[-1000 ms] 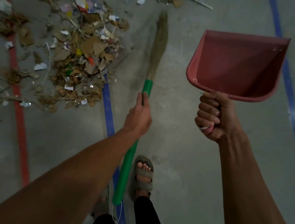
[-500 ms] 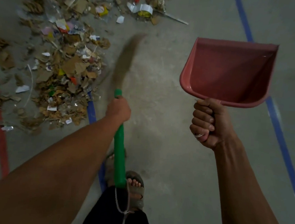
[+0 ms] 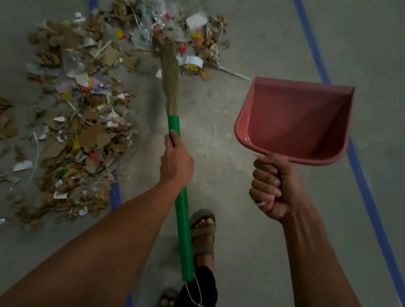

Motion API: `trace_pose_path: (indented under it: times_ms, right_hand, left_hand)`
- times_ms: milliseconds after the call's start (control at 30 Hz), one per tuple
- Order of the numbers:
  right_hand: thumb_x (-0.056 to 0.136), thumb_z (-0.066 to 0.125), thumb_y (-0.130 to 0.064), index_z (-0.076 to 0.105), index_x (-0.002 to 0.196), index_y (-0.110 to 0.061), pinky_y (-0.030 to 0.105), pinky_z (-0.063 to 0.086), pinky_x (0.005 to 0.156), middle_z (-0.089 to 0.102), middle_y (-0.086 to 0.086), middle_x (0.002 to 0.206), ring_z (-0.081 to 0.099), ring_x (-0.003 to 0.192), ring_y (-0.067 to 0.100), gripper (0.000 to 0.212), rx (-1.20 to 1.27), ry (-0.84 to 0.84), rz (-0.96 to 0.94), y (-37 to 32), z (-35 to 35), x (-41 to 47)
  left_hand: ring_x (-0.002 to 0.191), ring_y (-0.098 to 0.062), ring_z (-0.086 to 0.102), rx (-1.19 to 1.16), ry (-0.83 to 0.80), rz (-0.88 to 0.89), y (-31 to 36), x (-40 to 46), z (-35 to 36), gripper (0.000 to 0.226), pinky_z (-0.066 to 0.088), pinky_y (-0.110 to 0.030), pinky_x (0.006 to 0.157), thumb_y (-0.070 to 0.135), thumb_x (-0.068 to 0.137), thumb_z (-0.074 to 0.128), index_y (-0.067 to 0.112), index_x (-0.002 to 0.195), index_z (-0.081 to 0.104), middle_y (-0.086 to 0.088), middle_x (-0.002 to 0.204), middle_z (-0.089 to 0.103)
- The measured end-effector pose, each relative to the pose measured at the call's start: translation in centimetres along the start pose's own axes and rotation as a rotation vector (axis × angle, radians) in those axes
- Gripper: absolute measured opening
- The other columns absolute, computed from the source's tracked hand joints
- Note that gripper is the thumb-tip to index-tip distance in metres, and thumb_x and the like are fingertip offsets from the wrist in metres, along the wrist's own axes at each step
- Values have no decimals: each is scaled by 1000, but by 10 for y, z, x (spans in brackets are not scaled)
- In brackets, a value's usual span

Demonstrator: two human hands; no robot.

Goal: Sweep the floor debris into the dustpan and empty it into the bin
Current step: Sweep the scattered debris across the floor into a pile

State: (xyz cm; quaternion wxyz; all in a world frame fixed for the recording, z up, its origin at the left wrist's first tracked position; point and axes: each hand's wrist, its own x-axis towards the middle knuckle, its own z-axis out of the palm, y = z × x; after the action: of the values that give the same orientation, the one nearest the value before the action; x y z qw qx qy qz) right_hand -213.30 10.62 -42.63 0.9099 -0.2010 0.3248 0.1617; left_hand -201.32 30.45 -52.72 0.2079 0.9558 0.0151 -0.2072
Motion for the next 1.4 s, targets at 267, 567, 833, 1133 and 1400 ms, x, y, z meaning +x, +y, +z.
trace_pose_path:
  times_ms: [267, 567, 833, 1133, 1400]
  right_hand:
    - [97, 43, -20, 26, 59, -26, 19, 13, 34, 23, -9, 39, 21, 27, 4, 42, -31, -40, 22, -109, 13, 52]
    - [97, 44, -20, 25, 59, -26, 18, 11, 36, 22, -10, 39, 13, 31, 5, 42, -50, -14, 19, -189, 12, 78]
    - [97, 46, -19, 29, 58, -25, 19, 14, 34, 23, -9, 39, 21, 28, 4, 43, -41, -4, 86, -225, -15, 123]
    - [99, 43, -19, 29, 58, -25, 19, 14, 35, 23, -9, 40, 20, 28, 4, 43, -125, -25, 234, -274, -26, 174]
    - [98, 43, -21, 31, 56, -25, 20, 10, 37, 23, -10, 39, 18, 28, 5, 44, -186, -58, 328, -286, -5, 195]
  left_hand:
    - [116, -43, 59, -1, 16, 76, 73, 58, 5, 69, 50, -48, 94, 9, 104, 43, 8, 164, 10, -10, 170, 14]
    - [121, -40, 58, 100, -69, 212, 142, 110, 15, 63, 51, -50, 99, 17, 106, 43, 18, 164, 18, -5, 171, 15]
    - [118, -37, 59, 201, -238, 138, 199, 159, 62, 63, 52, -46, 93, 13, 102, 48, 15, 160, 26, -11, 159, 38]
    - [123, -41, 58, 16, -134, -316, 165, 185, 80, 67, 51, -47, 102, 16, 99, 50, 11, 161, 24, -16, 153, 45]
    - [125, -41, 57, -106, 75, -579, 136, 175, 54, 68, 49, -48, 99, 13, 101, 50, 0, 160, 20, -15, 164, 31]
